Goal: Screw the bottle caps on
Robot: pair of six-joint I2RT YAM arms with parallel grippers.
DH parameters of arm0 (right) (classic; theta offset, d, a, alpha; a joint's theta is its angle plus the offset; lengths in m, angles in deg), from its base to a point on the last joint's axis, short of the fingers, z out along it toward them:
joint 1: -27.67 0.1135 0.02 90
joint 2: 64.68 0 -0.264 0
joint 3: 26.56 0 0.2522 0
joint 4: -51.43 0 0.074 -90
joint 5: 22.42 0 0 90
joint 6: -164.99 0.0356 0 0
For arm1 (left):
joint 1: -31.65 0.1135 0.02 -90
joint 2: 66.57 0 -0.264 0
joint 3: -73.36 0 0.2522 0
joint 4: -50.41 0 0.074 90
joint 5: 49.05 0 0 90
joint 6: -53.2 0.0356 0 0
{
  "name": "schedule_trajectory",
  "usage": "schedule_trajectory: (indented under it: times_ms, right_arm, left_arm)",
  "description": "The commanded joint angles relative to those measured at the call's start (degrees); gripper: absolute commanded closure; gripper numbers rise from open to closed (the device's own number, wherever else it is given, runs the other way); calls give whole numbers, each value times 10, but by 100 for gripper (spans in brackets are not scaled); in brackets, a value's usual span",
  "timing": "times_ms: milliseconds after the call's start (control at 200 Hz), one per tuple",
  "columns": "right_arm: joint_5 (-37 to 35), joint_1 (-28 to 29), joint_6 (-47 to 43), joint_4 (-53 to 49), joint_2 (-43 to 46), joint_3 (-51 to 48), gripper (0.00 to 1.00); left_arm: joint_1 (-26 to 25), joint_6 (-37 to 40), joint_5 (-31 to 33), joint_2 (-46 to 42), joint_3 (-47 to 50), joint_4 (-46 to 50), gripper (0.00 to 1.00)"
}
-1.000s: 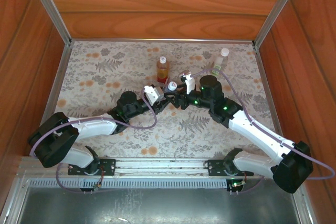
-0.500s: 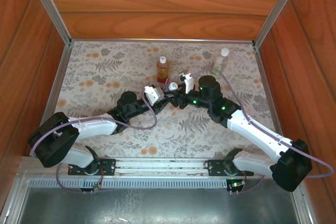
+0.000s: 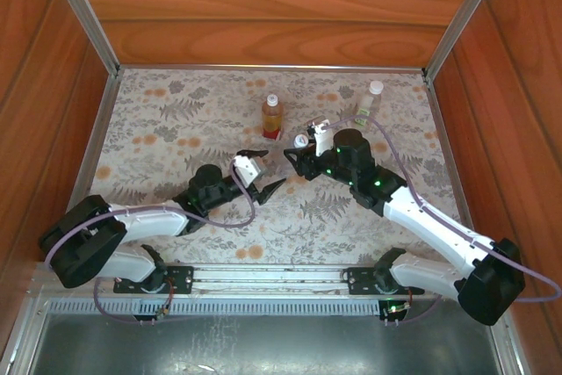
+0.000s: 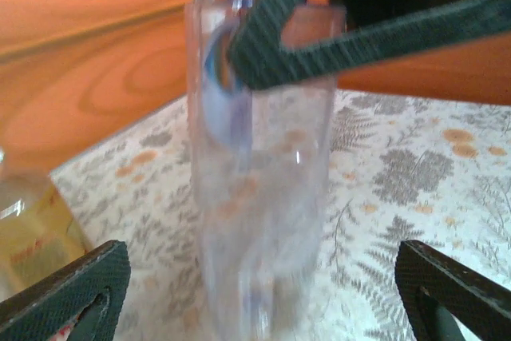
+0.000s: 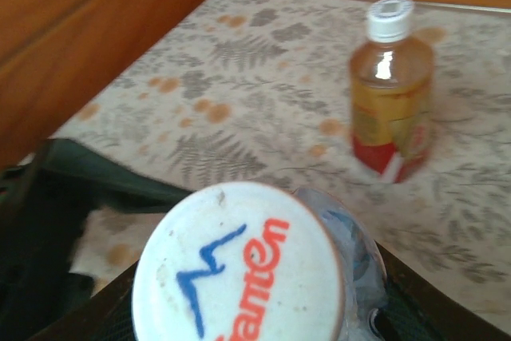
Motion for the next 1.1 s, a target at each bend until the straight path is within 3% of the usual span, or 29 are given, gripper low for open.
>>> schedule_trajectory:
  times_ms: [0,185,520,710,925,1094]
  right_arm:
    - [-88,-21,-70,19,-30,4,52]
    - [-68,-100,-107,81,-121,30,52]
    - [-33,-149,-125,117,-252,99,49]
    - [-12,-160,-119,134,-284,103,47]
    - [-4,-165,-117,133,-304,102,40]
    - [1,-165,-133,121,-291,102,25]
  left_arm:
    - [-4,-27,52,-20,32,-13,9]
    - [-4,-55,79,-24,57,-13,8]
    - [-3,-62,86,-25,80,-13,6]
    - [-3,-56,85,-23,78,-13,6]
    - [-3,-55,82,-19,72,-13,6]
    - [-3,-52,87,-23,73,-12,6]
